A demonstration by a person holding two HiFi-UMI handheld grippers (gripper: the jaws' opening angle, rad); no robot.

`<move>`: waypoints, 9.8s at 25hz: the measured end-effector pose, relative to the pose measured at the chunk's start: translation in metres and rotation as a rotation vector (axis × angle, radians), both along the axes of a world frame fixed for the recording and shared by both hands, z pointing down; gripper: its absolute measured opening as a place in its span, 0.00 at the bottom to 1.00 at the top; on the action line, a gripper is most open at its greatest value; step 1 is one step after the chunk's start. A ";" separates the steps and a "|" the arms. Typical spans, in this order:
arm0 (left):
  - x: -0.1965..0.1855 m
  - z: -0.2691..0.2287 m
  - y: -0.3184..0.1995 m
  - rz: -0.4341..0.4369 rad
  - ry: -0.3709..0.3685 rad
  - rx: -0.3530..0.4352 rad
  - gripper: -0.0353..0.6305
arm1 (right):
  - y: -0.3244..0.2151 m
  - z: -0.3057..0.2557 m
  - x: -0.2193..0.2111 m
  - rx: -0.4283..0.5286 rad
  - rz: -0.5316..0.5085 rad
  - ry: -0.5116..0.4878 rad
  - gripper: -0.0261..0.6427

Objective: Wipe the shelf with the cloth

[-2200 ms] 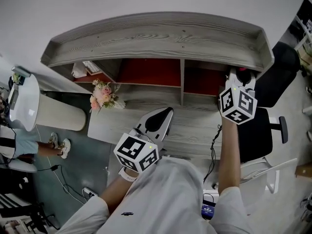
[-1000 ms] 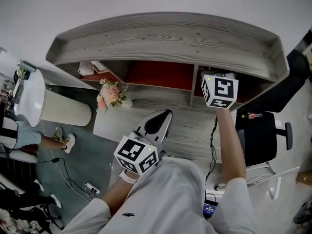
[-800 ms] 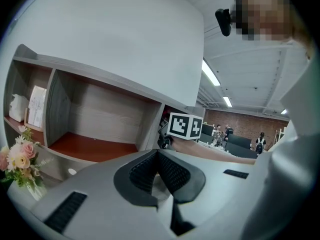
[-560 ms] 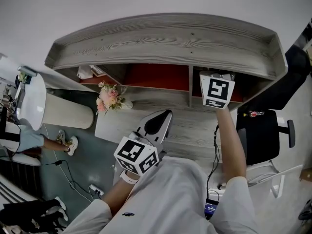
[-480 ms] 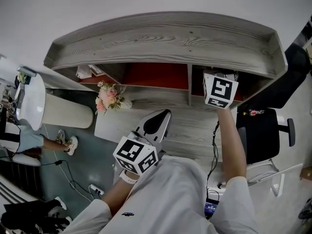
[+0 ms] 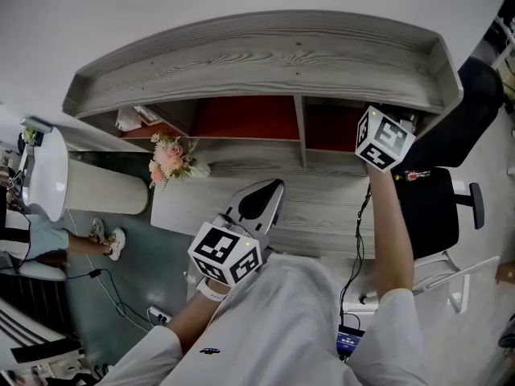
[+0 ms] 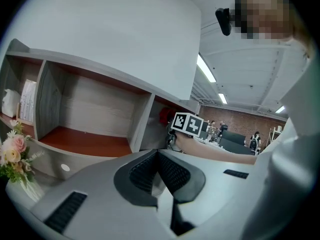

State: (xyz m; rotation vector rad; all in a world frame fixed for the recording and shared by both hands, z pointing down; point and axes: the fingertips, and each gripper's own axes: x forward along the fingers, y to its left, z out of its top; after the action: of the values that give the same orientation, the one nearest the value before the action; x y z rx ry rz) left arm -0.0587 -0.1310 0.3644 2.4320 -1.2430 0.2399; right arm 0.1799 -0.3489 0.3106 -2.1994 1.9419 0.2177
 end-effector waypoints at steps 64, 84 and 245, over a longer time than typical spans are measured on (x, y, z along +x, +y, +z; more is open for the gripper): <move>-0.035 -0.006 0.016 -0.102 -0.006 0.012 0.06 | -0.014 0.192 -0.085 -0.804 -0.346 0.053 0.20; -0.032 -0.003 0.012 -0.075 -0.010 0.001 0.06 | 0.009 0.158 0.031 -0.485 0.184 -0.626 0.21; -0.014 0.009 0.026 -0.044 0.030 -0.035 0.06 | 0.002 0.181 -0.165 -0.869 -0.622 0.055 0.18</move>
State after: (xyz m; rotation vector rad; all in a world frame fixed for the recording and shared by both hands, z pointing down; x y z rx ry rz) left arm -0.0732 -0.1052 0.3730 2.3674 -1.2680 0.2101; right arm 0.0147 -0.3473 0.4918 -1.7772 3.0030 -0.8021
